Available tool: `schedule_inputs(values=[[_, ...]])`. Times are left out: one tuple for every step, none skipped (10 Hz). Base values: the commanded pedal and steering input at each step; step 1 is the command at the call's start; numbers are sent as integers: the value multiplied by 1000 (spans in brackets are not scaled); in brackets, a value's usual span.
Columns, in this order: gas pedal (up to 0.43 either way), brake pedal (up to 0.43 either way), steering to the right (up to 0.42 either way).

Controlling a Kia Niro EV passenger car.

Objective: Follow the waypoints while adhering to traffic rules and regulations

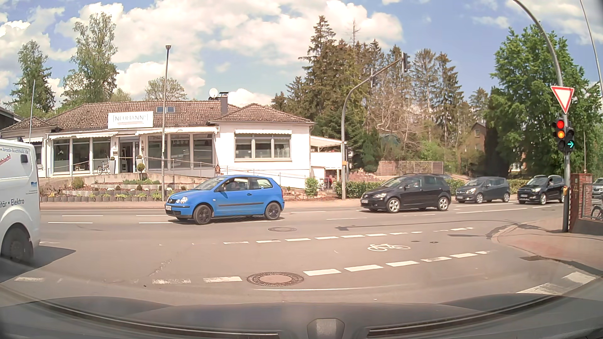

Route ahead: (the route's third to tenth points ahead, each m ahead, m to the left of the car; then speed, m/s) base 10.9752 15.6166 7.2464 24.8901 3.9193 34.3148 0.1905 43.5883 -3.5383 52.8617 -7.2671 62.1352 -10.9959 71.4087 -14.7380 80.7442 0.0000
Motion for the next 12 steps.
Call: schedule_inputs(values=[[0,244,-3],[0,244,-3],[0,244,-3],[0,244,-3],[0,244,-3],[0,244,-3],[0,244,-3],[0,244,-3],[0,244,-3],[0,244,-3],[0,244,-3],[0,244,-3]])
